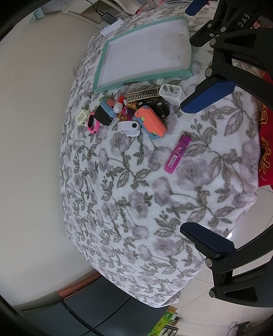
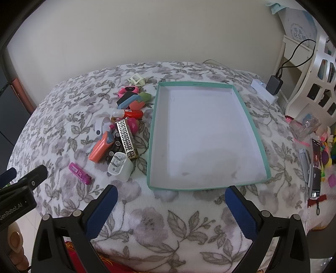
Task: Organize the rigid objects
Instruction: 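Grasp the pink highlighter with the left tool while the right tool grasps the white plug charger, then carry the highlighter and charger into the teal tray and open both tools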
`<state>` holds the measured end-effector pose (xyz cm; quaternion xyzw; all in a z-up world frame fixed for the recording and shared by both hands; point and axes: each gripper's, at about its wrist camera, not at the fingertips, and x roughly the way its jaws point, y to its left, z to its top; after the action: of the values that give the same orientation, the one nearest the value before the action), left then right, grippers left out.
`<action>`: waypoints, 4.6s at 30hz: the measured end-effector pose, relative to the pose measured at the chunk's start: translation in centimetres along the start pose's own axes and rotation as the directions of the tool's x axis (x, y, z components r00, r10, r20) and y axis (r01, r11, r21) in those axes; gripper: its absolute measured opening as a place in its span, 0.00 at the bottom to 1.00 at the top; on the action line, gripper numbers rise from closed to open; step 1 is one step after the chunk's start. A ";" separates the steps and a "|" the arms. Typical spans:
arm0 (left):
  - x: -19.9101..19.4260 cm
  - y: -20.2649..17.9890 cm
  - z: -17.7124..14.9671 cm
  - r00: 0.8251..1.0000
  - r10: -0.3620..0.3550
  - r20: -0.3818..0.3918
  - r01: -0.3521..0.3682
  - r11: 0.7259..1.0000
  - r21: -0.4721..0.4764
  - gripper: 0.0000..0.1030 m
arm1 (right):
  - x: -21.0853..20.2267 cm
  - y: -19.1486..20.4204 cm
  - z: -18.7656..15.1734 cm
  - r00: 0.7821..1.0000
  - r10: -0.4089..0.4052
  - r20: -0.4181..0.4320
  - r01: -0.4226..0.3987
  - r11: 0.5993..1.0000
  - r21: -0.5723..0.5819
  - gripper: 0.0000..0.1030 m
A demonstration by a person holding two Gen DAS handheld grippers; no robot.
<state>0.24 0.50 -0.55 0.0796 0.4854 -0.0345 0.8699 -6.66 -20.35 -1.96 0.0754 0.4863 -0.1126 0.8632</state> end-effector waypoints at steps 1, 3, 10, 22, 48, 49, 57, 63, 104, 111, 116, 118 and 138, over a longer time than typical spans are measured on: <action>0.0 0.0 0.0 1.000 -0.001 -0.001 0.001 1.000 -0.001 1.00 | 0.2 0.1 0.1 1.000 0.002 -0.003 -0.002 1.000 0.000 1.00; 0.2 0.0 -0.1 1.000 -0.008 -0.006 0.008 1.000 -0.005 1.00 | 0.4 0.1 0.1 1.000 0.007 -0.006 -0.007 1.000 0.001 1.00; 2.1 1.4 0.7 0.997 -0.036 -0.062 0.031 0.997 -0.070 1.00 | 0.0 1.1 0.8 0.998 0.047 0.029 -0.046 0.997 -0.058 1.00; 5.7 3.8 4.8 0.992 -0.007 -0.130 -0.017 0.983 -0.183 1.00 | 1.1 5.2 6.0 0.994 0.103 -0.026 -0.105 0.992 -0.069 0.98; 15.8 0.8 1.0 0.919 -0.116 -0.376 0.049 0.982 -0.185 0.69 | 12.4 8.3 3.2 0.958 0.122 -0.258 -0.138 0.989 -0.046 0.54; 15.7 0.5 1.0 0.925 -0.103 -0.366 0.043 0.985 -0.169 0.67 | 12.6 8.5 3.2 0.957 0.123 -0.264 -0.142 0.989 -0.051 0.52; 14.8 0.3 0.5 0.939 -0.090 -0.331 0.046 0.989 -0.137 0.48 | 14.3 8.9 2.9 0.951 0.120 -0.287 -0.142 0.988 -0.059 0.41; 13.8 -0.9 0.5 0.943 -0.091 -0.320 0.051 0.990 -0.131 0.47 | 14.6 9.1 3.0 0.956 0.097 -0.277 -0.126 0.988 -0.088 0.41; 13.4 3.1 1.5 0.944 -0.164 -0.287 0.092 0.965 -0.247 0.19 | 11.4 7.6 1.9 0.962 0.116 -0.247 -0.149 0.982 -0.119 0.28; 10.4 4.3 3.6 0.959 -0.179 -0.221 0.116 0.955 -0.272 0.19 | 8.5 6.3 3.4 0.971 0.179 -0.156 -0.190 0.980 -0.062 0.28; 5.9 3.2 7.1 0.976 -0.189 -0.104 0.155 0.950 -0.271 0.19 | 5.2 4.6 4.6 0.987 0.164 -0.003 -0.164 0.986 -0.025 0.27; 4.1 1.7 8.5 0.980 -0.191 -0.058 0.170 0.950 -0.264 0.19 | 3.6 3.7 5.4 0.989 0.122 0.084 -0.122 0.993 -0.011 0.27; 1.7 -16.3 13.6 0.942 -0.334 -0.036 0.330 0.940 -0.091 0.19 | 2.3 -10.5 8.3 0.946 -0.229 0.229 0.153 0.939 0.307 0.27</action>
<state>10.30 -17.91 3.28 -0.0391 0.5148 -0.1583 0.8417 -1.56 -32.76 0.14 0.1358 0.3521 -0.2742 0.8845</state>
